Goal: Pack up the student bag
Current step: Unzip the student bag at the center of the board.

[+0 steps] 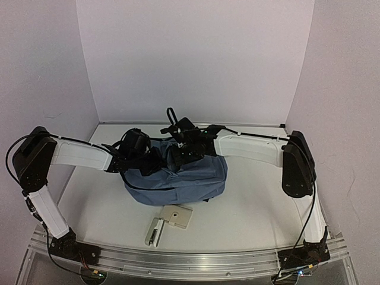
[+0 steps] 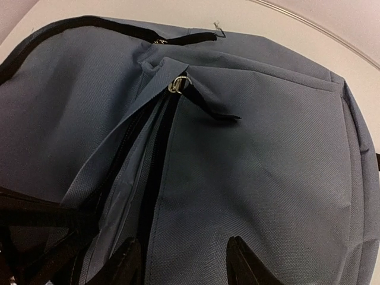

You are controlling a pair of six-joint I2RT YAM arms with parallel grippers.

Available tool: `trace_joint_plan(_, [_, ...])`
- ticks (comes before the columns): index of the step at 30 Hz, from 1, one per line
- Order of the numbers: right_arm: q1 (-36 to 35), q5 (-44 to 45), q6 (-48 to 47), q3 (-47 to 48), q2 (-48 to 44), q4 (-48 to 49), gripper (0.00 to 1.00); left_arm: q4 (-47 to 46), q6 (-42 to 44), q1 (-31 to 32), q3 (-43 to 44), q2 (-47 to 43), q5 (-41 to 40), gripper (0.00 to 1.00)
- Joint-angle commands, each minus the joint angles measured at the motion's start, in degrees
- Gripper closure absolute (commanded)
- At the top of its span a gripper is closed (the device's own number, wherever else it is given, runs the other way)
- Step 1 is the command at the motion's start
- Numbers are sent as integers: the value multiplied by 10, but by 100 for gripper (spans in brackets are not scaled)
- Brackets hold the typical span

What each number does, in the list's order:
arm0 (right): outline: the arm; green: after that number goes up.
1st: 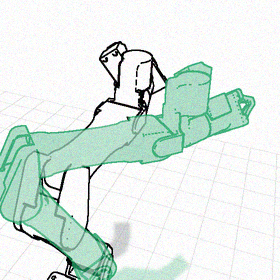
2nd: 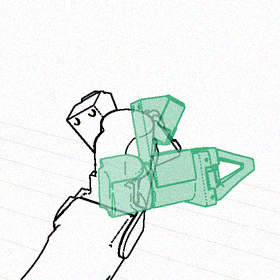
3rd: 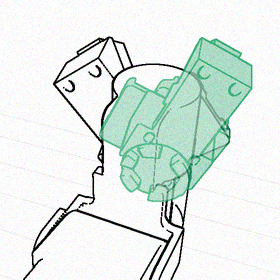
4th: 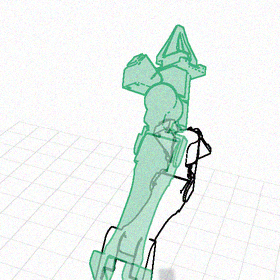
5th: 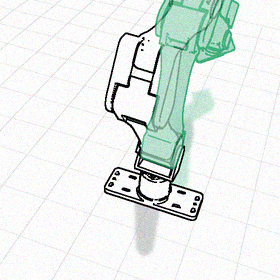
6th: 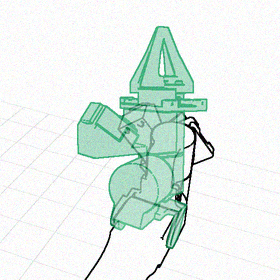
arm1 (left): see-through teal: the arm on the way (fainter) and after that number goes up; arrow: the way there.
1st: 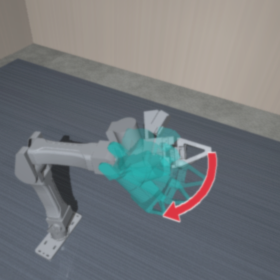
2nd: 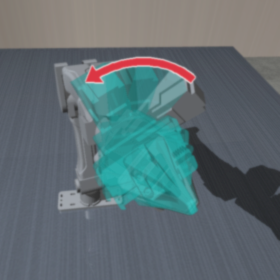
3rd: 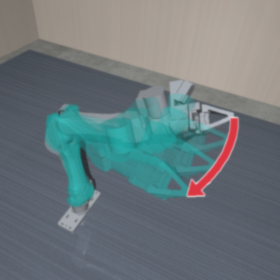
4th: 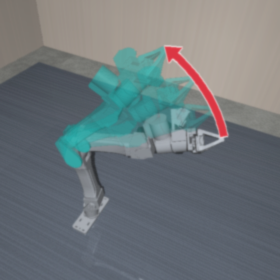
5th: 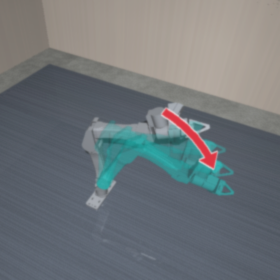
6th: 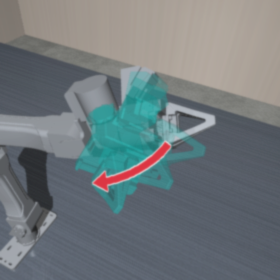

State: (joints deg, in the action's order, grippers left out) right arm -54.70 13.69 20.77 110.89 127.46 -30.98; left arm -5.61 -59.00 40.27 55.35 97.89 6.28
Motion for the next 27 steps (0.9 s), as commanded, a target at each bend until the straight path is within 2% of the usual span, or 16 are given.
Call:
trace_joint_plan(1, [-10, -11, -16, 4, -42, 7, 48, 4, -1, -2, -9, -15, 14, 100])
trace_joint_plan(9, [-24, 21, -28, 6, -39, -5, 40, 3, 0, -3, -8, -15, 14, 100])
trace_joint_plan(14, [-28, 48, -33, 13, -13, -31, 40, 0, -1, -3, -8, -16, 12, 100])
trace_joint_plan(20, [-28, 125, -16, 28, 11, -51, 43, -11, -8, -3, -17, -22, 9, 100])
trace_joint_plan(27, [-28, 103, -20, 66, 43, -65, 45, -12, -8, -4, -18, -23, 12, 100])
